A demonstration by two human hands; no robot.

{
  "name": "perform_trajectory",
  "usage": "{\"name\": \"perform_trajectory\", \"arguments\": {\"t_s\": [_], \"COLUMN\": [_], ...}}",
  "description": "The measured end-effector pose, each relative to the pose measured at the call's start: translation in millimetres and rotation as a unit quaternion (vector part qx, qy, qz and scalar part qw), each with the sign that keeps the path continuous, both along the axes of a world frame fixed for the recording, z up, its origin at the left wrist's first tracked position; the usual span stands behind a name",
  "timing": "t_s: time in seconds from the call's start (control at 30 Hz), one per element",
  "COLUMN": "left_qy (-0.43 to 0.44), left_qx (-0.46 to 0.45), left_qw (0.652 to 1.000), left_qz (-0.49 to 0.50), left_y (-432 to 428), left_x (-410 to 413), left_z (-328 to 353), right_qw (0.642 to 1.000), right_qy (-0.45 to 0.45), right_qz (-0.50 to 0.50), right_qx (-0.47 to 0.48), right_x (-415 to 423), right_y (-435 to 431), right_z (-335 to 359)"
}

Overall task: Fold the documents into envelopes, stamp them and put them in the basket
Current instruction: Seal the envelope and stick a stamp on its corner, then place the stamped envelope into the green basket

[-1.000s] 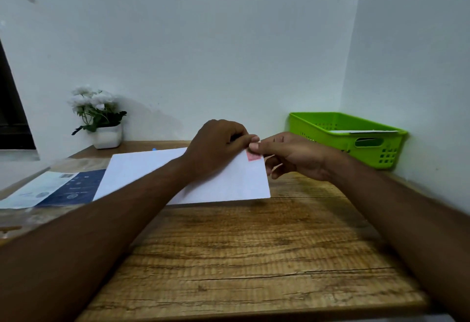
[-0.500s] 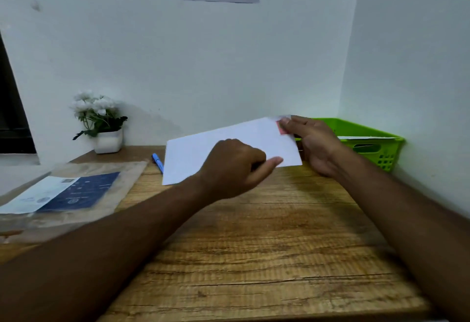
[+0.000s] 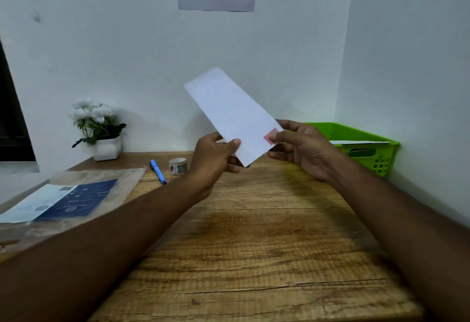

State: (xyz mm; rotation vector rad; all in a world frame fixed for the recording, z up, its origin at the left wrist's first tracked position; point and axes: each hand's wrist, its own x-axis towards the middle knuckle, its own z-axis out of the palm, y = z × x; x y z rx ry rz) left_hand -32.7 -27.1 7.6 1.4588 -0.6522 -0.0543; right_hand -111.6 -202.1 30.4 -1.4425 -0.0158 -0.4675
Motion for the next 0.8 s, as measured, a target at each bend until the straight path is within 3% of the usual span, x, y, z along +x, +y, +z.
{"name": "perform_trajectory", "arguments": {"t_s": [0.33,0.8], "left_qy": [-0.076,-0.092], "left_qx": [0.008,0.013], "left_qw": [0.997,0.996], "left_qz": [-0.003,0.015], "left_y": [2.6,2.0], "left_x": [-5.4,-10.3], "left_z": [1.8,5.6], "right_qw": [0.998,0.999], "right_qy": [0.015,-0.006], "right_qz": [-0.04,-0.044], "right_qx": [-0.054,-0.012], "right_x": [6.7,3.0], "right_y": [2.6,4.0], "right_z": [-9.6,-5.6]}}
